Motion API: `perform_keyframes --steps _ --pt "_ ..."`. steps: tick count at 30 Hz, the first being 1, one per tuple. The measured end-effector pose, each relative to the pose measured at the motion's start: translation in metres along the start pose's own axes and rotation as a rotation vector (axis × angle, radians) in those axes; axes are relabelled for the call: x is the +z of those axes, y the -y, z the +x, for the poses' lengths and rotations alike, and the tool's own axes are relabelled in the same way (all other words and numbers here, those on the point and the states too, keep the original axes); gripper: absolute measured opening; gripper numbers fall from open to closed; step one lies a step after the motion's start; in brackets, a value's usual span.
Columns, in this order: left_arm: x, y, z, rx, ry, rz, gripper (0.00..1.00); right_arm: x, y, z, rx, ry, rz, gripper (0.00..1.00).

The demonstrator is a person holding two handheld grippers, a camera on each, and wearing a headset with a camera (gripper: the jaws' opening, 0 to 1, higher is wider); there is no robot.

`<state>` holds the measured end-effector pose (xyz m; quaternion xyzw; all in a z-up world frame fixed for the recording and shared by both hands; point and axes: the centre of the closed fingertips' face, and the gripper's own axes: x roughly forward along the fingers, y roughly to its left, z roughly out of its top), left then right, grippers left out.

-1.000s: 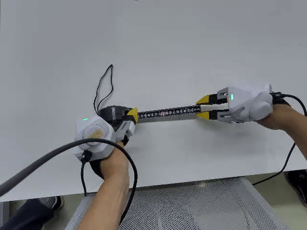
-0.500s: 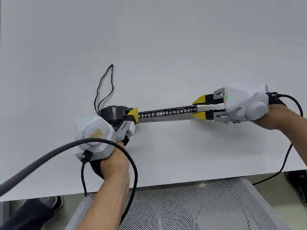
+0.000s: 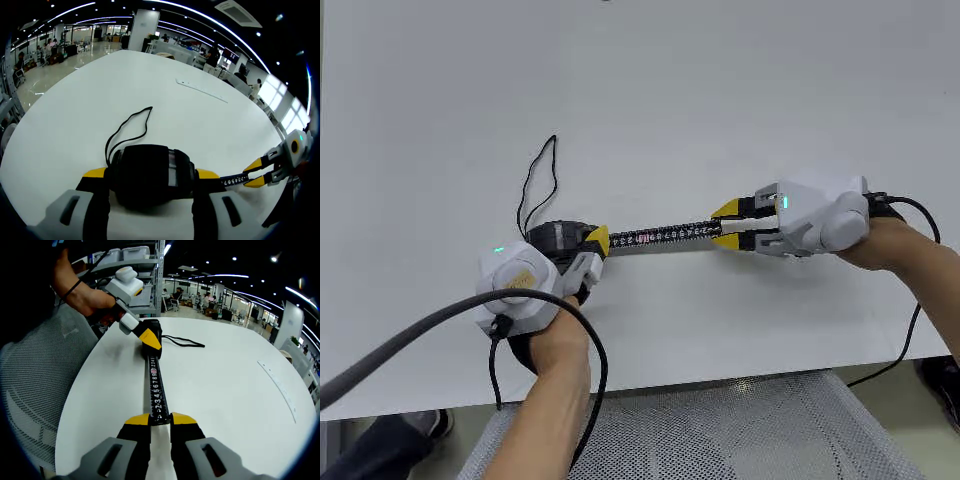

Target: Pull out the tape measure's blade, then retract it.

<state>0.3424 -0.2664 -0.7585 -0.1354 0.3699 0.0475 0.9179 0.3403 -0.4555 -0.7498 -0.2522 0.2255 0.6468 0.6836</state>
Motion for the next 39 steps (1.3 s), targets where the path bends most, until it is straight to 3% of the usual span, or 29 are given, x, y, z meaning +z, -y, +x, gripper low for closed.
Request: perform_keyframes --steps 22,39 --pt "0.0013 0.0012 -0.0003 -0.005 -0.006 -0.003 0.63 -0.0028 0.0047 0.0075 0.002 0.007 -0.006 0.12" --pt "0.0014 0.0015 -0.0021 -0.008 -0.017 -0.001 0.63 0.0048 0.0033 0.0068 0.003 0.007 -0.013 0.12"
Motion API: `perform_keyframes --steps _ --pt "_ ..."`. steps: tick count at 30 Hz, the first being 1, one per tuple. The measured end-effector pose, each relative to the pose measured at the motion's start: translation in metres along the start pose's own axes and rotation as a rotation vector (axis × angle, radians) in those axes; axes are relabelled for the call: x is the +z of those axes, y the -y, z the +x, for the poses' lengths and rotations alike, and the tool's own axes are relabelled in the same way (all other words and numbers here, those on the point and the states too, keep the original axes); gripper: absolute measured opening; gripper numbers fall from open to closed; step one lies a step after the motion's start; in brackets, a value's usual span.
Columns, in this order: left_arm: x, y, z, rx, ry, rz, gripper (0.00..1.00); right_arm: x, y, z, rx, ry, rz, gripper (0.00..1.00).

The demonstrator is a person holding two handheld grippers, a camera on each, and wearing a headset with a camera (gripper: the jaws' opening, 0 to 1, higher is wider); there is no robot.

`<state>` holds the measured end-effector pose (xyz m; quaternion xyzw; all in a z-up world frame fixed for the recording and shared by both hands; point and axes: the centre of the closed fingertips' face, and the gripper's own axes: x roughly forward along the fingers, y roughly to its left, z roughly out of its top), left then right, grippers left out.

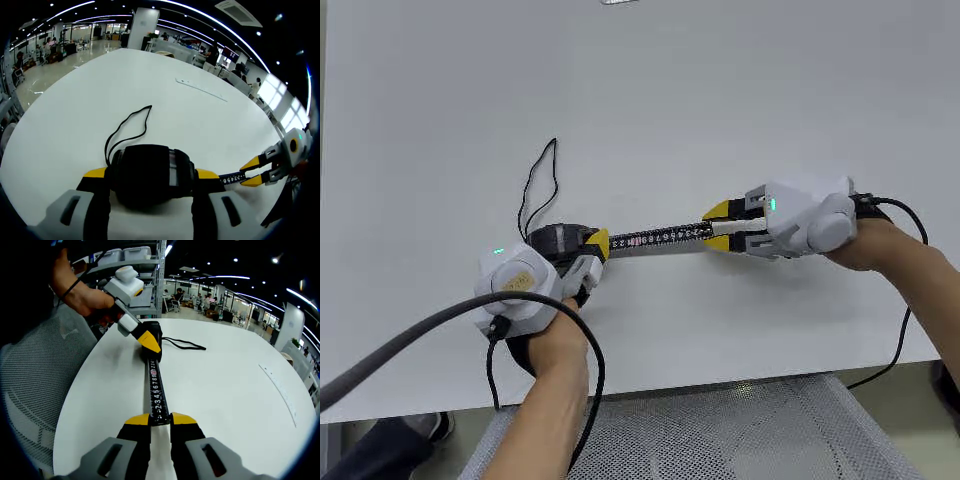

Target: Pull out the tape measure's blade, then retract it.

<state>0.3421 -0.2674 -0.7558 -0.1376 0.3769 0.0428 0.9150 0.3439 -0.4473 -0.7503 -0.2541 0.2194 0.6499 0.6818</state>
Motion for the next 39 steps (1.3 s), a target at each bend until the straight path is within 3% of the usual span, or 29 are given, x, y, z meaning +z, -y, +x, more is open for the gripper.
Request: perform_keyframes --steps 19,39 --pt "-0.0017 -0.0003 -0.0001 -0.013 -0.011 -0.005 0.62 0.0064 -0.0024 0.0027 0.008 0.003 -0.006 0.12" --pt "-0.0013 -0.0010 0.0015 -0.010 0.005 -0.006 0.63 0.0086 -0.0006 0.0054 0.007 0.010 -0.004 0.12"
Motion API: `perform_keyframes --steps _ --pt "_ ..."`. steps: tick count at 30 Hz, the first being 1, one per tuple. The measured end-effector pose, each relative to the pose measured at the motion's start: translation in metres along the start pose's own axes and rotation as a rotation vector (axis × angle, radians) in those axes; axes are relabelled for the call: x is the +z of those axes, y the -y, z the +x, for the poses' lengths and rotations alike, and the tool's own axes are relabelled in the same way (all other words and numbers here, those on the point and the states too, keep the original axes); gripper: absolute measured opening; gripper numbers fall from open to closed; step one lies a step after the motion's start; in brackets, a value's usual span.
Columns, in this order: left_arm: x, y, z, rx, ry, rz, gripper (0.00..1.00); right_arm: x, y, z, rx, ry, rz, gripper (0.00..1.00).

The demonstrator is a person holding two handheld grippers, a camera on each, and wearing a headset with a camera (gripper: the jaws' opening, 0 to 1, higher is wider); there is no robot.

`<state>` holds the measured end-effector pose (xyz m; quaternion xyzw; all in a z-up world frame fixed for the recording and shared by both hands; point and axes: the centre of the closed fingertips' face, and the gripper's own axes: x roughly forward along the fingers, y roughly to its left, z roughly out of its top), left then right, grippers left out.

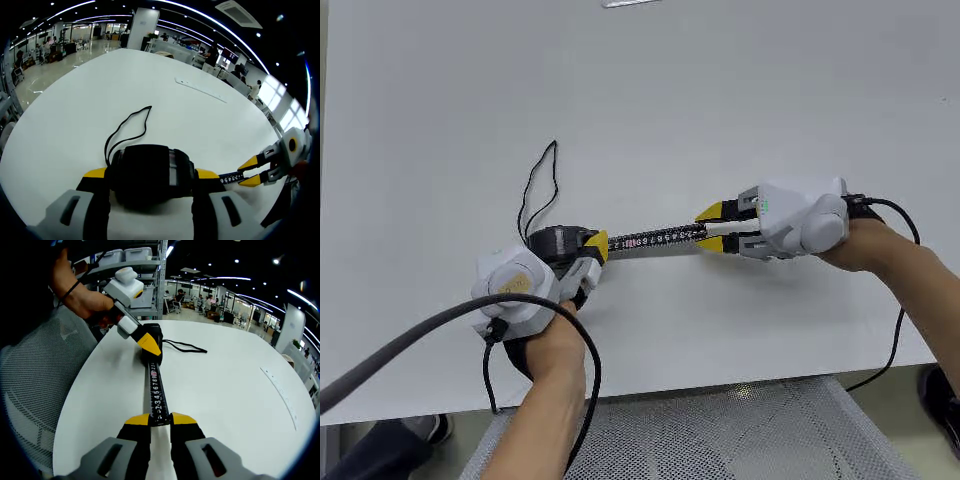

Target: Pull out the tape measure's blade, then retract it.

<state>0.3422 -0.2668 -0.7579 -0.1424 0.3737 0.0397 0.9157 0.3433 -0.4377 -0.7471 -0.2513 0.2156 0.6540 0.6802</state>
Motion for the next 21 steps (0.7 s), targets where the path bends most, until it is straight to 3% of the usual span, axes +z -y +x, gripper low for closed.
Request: perform_keyframes --steps 21 --pt "0.0041 0.0023 0.0018 0.049 0.029 -0.002 0.68 -0.0027 -0.0004 0.0011 0.001 0.000 0.000 0.12"
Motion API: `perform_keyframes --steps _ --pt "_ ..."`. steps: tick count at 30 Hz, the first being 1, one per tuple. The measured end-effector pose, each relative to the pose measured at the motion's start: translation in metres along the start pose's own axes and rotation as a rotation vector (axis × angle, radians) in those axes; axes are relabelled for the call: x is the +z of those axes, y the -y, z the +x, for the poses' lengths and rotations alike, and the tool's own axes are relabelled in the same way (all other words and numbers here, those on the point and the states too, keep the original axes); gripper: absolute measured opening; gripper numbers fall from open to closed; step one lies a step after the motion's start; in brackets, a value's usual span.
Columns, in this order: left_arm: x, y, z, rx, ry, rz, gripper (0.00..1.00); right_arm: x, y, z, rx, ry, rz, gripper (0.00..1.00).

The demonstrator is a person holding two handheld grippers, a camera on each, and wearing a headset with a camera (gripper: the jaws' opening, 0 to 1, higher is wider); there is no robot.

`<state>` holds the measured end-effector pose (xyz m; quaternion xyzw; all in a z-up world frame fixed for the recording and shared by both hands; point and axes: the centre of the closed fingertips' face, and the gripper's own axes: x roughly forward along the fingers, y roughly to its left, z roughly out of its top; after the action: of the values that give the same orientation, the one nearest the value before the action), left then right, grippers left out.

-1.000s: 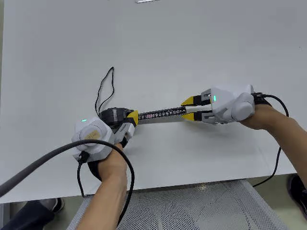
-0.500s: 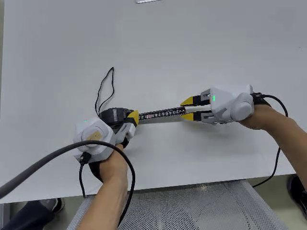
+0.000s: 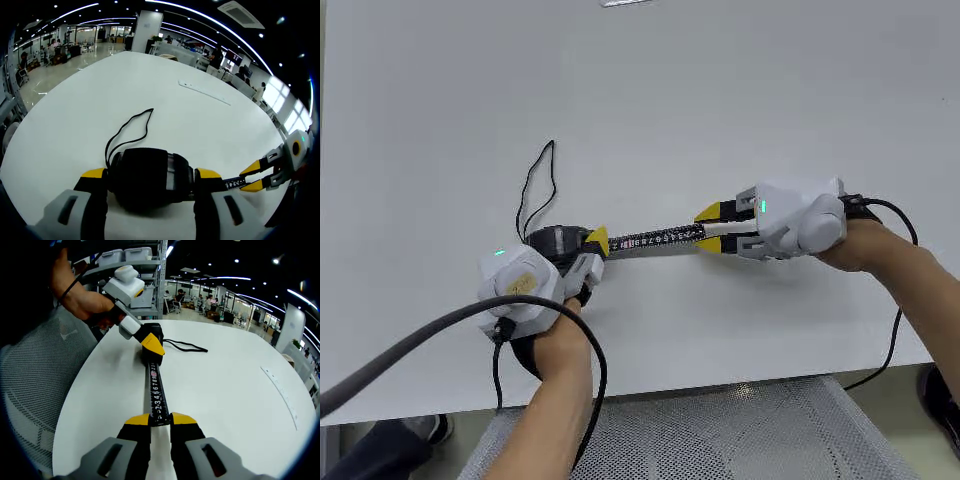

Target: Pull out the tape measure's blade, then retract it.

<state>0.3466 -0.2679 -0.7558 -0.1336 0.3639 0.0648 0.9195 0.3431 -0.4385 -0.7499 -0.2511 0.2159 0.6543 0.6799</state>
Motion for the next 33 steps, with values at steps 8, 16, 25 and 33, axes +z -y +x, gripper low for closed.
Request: perform_keyframes --steps 8,16,25,33 --pt "0.0001 -0.0010 0.0015 0.031 0.003 0.051 0.69 0.0000 0.0002 -0.0002 -0.002 0.002 0.002 0.12" --pt "0.0003 -0.0021 0.0008 0.043 0.006 0.047 0.68 -0.0003 0.0008 0.0000 -0.004 0.003 0.003 0.12" --pt "-0.0019 -0.0030 0.0026 0.052 -0.027 0.076 0.66 -0.0003 -0.0006 0.0008 -0.004 0.002 0.001 0.12" --pt "-0.0022 -0.0035 0.0031 0.045 -0.033 0.086 0.65 -0.0009 -0.0006 0.0017 -0.004 0.004 -0.001 0.12"
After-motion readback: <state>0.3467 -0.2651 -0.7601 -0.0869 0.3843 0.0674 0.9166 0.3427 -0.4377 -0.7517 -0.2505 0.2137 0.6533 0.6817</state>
